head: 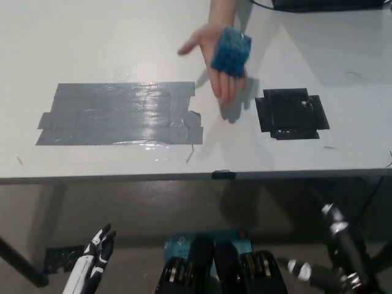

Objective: A person hands a rubik's cube to the robot and rhe robot picks it up with its right hand and places it on the black spot on the desk infron tof it

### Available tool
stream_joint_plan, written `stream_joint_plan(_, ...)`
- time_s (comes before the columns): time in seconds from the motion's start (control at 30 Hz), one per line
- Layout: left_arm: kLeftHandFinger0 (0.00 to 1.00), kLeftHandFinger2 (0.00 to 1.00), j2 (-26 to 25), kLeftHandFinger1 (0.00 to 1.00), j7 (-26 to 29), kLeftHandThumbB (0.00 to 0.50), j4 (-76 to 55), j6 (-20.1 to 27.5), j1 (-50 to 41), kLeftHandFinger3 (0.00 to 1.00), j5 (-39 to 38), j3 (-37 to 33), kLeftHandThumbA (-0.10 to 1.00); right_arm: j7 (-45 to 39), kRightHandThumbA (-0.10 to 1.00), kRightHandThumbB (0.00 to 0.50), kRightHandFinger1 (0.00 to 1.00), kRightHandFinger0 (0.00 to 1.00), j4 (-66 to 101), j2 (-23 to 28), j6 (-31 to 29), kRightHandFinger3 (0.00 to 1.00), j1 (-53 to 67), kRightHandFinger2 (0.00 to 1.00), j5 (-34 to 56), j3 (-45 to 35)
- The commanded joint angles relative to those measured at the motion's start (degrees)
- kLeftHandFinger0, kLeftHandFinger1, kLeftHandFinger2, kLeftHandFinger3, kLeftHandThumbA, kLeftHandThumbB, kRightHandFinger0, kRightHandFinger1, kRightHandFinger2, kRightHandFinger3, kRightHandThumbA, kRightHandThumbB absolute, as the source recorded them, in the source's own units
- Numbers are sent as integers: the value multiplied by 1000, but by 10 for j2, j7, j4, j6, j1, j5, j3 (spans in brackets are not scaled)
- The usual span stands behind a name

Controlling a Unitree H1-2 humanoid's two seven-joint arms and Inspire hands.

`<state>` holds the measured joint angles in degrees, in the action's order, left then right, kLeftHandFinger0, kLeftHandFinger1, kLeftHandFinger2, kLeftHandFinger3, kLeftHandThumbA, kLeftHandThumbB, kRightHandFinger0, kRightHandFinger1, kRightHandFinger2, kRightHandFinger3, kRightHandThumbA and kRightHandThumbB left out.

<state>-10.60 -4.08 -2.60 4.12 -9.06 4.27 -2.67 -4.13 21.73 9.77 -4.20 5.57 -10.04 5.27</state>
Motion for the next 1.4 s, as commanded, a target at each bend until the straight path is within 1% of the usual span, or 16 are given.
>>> stream_joint_plan(0.0, 1000, 1000, -12, 1000, -10, 180, -22, 10, 10, 1000, 5, 0, 929, 0, 985, 368, 1000, 1000, 110, 11, 83, 1000, -102, 1000, -13, -42)
stream_joint_plan(0.1, 1000, 1000, -12, 1000, -11, 186, -24, 4, 14, 1000, 4, 0, 928, -22, 918, 338, 1000, 1000, 109, 29, 130, 1000, -170, 1000, -4, -50)
stream_joint_plan(0.2, 1000, 1000, -14, 1000, -12, 189, -24, 2, 17, 1000, 7, 0, 931, -39, 1000, 380, 1000, 1000, 70, 47, 179, 1000, -251, 1000, -20, -45)
stream_joint_plan(0.27, 1000, 1000, -14, 1000, -12, 186, -25, 4, 18, 1000, 3, 1, 930, -56, 1000, 399, 1000, 1000, 37, 64, 213, 1000, -302, 1000, -26, -35)
stream_joint_plan(0.3, 1000, 1000, -14, 1000, -12, 185, -25, 4, 20, 1000, 4, 1, 929, -60, 1000, 370, 1000, 1000, 23, 69, 209, 1000, -318, 1000, -20, -33)
stream_joint_plan(0.47, 1000, 1000, -15, 1000, -11, 186, -27, 1, 27, 1000, 5, 2, 931, -96, 991, 375, 1000, 1000, -99, 101, 208, 1000, -443, 1000, -18, -3)
stream_joint_plan(0.6, 1000, 1000, -15, 1000, -10, 187, -29, 0, 28, 1000, 7, 1, 936, -135, 963, 429, 1000, 1000, -209, 118, 241, 1000, -540, 1000, -14, 30)
stream_joint_plan(0.63, 1000, 1000, -16, 1000, -10, 187, -30, 0, 28, 1000, 7, 1, 939, -137, 951, 398, 1000, 1000, -218, 119, 244, 1000, -548, 1000, -13, 33)
stream_joint_plan(0.67, 1000, 1000, -15, 1000, -11, 189, -31, -1, 27, 1000, 7, 0, 941, -143, 954, 432, 1000, 1000, -239, 121, 247, 1000, -565, 1000, -16, 41)
stream_joint_plan(0.7, 1000, 1000, -16, 1000, -12, 190, -31, -3, 28, 1000, 6, 0, 943, -151, 950, 457, 1000, 1000, -281, 124, 245, 1000, -594, 1000, -25, 55)
stream_joint_plan(0.77, 1000, 1000, -15, 1000, -13, 184, -28, -3, 29, 1000, 4, -1, 941, -161, 927, 460, 1000, 1000, -326, 123, 246, 1000, -625, 1000, -23, 65)
stream_joint_plan(0.93, 1000, 1000, -13, 1000, -13, 186, -32, -9, 33, 1000, 6, -2, 935, -183, 950, 496, 1000, 1000, -465, 125, 212, 1000, -700, 1000, -41, 109)
stream_joint_plan(1.03, 1000, 1000, -12, 1000, -14, 186, -33, -8, 33, 1000, 7, -3, 935, -190, 880, 471, 1000, 1000, -530, 111, 213, 1000, -733, 1000, -33, 117)
stream_joint_plan(1.1, 1000, 1000, -12, 1000, -14, 185, -32, -7, 34, 1000, 7, -2, 935, -191, 858, 480, 1000, 1000, -560, 105, 207, 1000, -746, 1000, -32, 120)
stream_joint_plan(1.17, 1000, 1000, -12, 1000, -14, 189, -33, -8, 37, 1000, 9, -1, 937, -194, 907, 500, 1000, 1000, -607, 100, 198, 1000, -771, 1000, -48, 137)
stream_joint_plan(1.37, 1000, 1000, -11, 1000, -17, 204, -39, -20, 41, 1000, 6, 0, 869, -193, 870, 500, 1000, 1000, -668, 83, 192, 1000, -797, 1000, -48, 145)
